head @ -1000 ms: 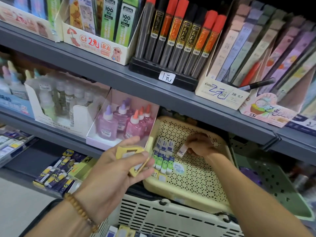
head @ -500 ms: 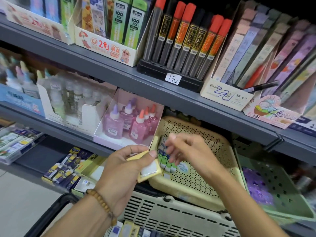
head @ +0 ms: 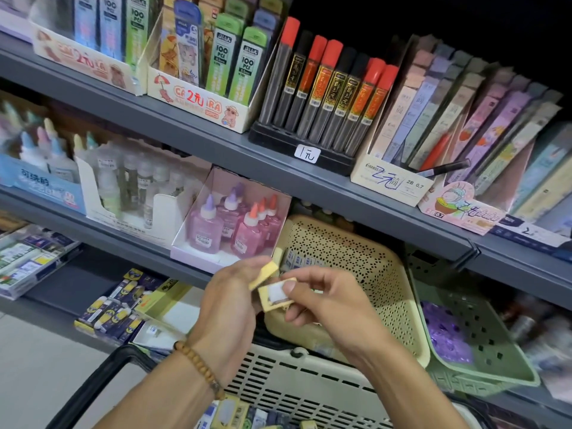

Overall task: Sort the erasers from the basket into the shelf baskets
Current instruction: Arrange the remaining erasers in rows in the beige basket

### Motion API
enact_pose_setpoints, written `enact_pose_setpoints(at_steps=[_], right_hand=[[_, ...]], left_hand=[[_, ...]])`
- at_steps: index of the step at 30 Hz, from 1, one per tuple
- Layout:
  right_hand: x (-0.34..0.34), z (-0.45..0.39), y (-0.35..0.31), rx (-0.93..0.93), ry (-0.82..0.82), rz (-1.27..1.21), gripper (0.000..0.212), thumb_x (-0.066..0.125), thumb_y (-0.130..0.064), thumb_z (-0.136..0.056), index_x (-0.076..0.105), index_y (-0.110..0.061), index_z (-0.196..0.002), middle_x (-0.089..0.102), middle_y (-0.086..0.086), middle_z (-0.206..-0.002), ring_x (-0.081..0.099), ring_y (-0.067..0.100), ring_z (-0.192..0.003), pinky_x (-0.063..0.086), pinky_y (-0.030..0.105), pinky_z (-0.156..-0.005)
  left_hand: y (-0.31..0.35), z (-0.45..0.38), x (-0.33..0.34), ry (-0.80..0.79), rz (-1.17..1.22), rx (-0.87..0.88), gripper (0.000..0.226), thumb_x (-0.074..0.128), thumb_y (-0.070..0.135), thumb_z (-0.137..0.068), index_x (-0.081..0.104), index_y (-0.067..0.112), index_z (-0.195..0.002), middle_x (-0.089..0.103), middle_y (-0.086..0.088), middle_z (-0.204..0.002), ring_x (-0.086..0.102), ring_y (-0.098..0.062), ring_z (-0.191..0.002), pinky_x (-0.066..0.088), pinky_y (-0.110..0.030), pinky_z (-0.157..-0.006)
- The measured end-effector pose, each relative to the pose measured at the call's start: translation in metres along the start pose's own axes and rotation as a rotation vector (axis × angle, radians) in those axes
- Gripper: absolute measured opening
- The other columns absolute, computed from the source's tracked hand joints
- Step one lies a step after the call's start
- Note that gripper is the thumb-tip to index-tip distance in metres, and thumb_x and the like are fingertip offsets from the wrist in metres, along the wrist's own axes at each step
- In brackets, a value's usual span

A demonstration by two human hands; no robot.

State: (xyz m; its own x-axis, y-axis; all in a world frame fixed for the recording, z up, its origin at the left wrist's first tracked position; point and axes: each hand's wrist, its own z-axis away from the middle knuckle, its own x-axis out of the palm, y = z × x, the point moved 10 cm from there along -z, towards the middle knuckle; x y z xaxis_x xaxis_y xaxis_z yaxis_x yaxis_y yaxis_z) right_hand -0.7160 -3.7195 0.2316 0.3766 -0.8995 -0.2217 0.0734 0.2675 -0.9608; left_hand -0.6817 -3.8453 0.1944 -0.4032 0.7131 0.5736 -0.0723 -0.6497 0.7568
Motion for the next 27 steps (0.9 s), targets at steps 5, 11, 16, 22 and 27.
enact_pose_setpoints(at_steps=[5, 11, 16, 22, 27], right_hand=[[-0.013, -0.001, 0.002, 0.010, -0.008, -0.088, 0.008, 0.067, -0.003, -0.088, 0.072, -0.002, -0.095, 0.069, 0.015, -0.075, 0.061, 0.013, -0.055, 0.051, 0.020, -0.050], [-0.020, 0.000, -0.012, -0.065, -0.007, 0.073, 0.008, 0.071, -0.011, -0.087, 0.074, -0.008, -0.094, 0.065, 0.007, -0.069, 0.056, 0.010, -0.050, 0.048, 0.019, -0.046], [-0.019, -0.004, -0.021, -0.166, -0.043, 0.293, 0.004, 0.076, -0.018, -0.084, 0.077, -0.014, -0.083, 0.067, 0.008, -0.070, 0.052, 0.003, -0.050, 0.040, 0.013, -0.048], [-0.091, -0.032, 0.012, 0.056, 0.070, 0.305, 0.010, 0.072, -0.023, -0.087, 0.077, -0.021, -0.079, 0.066, -0.006, -0.063, 0.044, 0.001, -0.045, 0.032, 0.014, -0.040], [-0.102, -0.044, 0.093, 0.428, -0.180, 0.551, 0.013, 0.068, -0.023, -0.090, 0.071, -0.011, -0.094, 0.066, -0.004, -0.080, 0.050, 0.004, -0.051, 0.041, 0.019, -0.047]], left_hand=[[0.008, 0.001, 0.009, -0.118, -0.328, 0.134, 0.039, 0.065, -0.012, -0.081, 0.068, 0.018, -0.105, 0.074, -0.004, -0.095, 0.070, -0.015, -0.089, 0.053, -0.025, -0.075], [0.008, 0.000, 0.018, -0.194, -0.400, 0.190, 0.042, 0.074, -0.010, -0.075, 0.061, 0.019, -0.103, 0.074, -0.003, -0.085, 0.073, -0.016, -0.079, 0.056, -0.021, -0.064], [0.005, -0.002, 0.021, -0.201, -0.549, 0.213, 0.049, 0.081, -0.001, -0.071, 0.052, 0.023, -0.101, 0.072, -0.001, -0.080, 0.073, -0.016, -0.076, 0.055, -0.022, -0.063], [0.028, 0.012, 0.037, -0.171, -1.151, 0.578, 0.046, 0.080, 0.042, -0.070, 0.051, 0.040, -0.105, 0.057, 0.021, -0.098, 0.055, 0.006, -0.090, 0.043, -0.009, -0.078], [0.011, 0.021, 0.044, -0.236, -1.606, 0.716, 0.064, 0.076, 0.060, -0.064, 0.064, 0.030, -0.119, 0.043, 0.022, -0.098, 0.042, -0.003, -0.098, 0.039, -0.019, -0.089]])
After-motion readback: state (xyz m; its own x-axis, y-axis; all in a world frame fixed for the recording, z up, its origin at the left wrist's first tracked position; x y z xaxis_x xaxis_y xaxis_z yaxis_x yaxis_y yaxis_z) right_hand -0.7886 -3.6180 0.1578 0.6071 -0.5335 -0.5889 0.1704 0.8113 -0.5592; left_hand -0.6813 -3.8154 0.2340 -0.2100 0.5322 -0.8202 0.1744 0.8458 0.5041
